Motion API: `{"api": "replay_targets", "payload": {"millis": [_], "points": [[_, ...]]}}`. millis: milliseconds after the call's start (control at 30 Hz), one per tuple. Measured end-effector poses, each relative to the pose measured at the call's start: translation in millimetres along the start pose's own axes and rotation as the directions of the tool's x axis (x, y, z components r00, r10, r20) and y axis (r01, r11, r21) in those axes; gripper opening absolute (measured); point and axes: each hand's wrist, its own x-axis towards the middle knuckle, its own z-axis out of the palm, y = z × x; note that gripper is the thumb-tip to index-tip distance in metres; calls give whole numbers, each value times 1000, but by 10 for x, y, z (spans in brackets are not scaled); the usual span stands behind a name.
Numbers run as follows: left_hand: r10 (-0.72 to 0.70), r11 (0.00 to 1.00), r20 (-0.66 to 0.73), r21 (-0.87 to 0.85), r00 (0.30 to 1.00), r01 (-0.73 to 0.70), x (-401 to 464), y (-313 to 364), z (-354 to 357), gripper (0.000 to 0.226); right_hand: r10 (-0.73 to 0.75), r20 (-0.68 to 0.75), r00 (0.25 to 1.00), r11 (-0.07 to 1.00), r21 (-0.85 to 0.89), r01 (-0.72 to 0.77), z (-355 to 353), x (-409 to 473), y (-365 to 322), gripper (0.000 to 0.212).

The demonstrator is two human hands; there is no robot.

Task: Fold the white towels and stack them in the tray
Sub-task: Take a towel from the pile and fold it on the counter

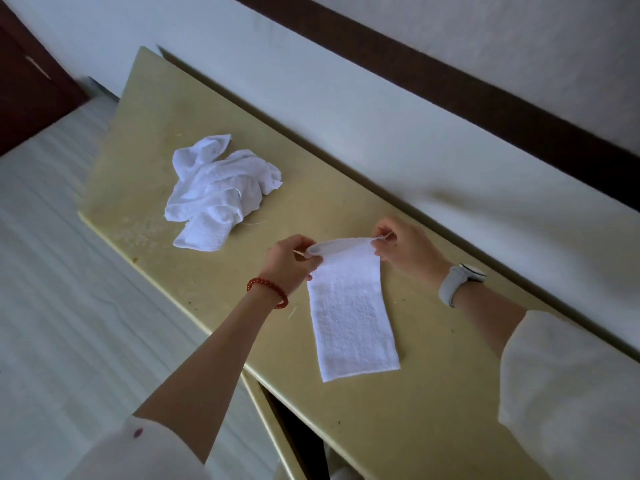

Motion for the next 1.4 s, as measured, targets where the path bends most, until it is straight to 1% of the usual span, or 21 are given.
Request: {"api": "replay_targets", "payload": {"millis": [67,100,167,200,267,300,333,400,500,667,833,900,967,1067,1233,1300,1367,1400], "points": [[22,1000,-37,-20,999,-23,-50,18,13,6,-42,-31,999,999,-6,42,-15,-49,7,3],[57,998,-62,5,996,-57,-78,13,17,6,-76,-54,996,997,-35,74,-23,-78,11,4],[169,979,-109,135,980,-154,-176,-23,39,6,-149,-109,983,985,-105,138,-19,-182,33,3],[238,957,-127,202,963,-210,-240,-61,52,7,-182,-137,974,978,-127,164,1,-257,56,5],[385,897,-142,289,912,-334,-404,-181,109,10,-260,-167,951,956,-184,229,98,-465,131,17],[440,871,-136,304,888,-385,-497,-261,157,11,-292,-159,943,943,-213,256,161,-592,183,22],[465,859,-120,299,877,-415,-597,-337,207,13,-305,-148,941,936,-228,267,223,-726,230,24],[466,857,-58,278,883,-434,-781,-497,314,20,-279,-126,952,943,-225,247,340,-978,333,24],[447,851,10,303,895,-428,-995,-727,457,16,-236,-61,970,956,-195,220,515,-1260,467,23],[469,822,3,364,883,-438,-1162,-943,620,15,-223,34,974,965,-135,225,656,-1450,645,17],[498,780,-13,444,867,-441,-1205,-991,654,12,-250,45,967,963,-89,253,676,-1497,674,11],[518,735,4,510,855,-447,-1207,-1010,646,8,-252,39,967,961,-108,255,703,-1513,681,9],[545,693,19,552,838,-463,-1208,-1038,647,15,-244,29,969,960,-131,246,730,-1530,680,10],[576,656,31,579,817,-484,-1201,-1070,657,18,-252,16,967,952,-175,251,771,-1544,684,14],[605,621,49,595,795,-510,-1206,-1111,657,17,-298,-1,954,915,-286,286,802,-1563,745,18],[611,611,63,596,790,-520,-1217,-1148,639,17,-348,-13,938,887,-329,324,813,-1578,772,15],[601,607,84,599,795,-523,-1233,-1164,621,19,-398,-3,917,847,-386,367,801,-1603,781,5],[591,614,89,596,802,-518,-1246,-1151,615,20,-416,-2,909,829,-411,379,780,-1616,763,6]]}}
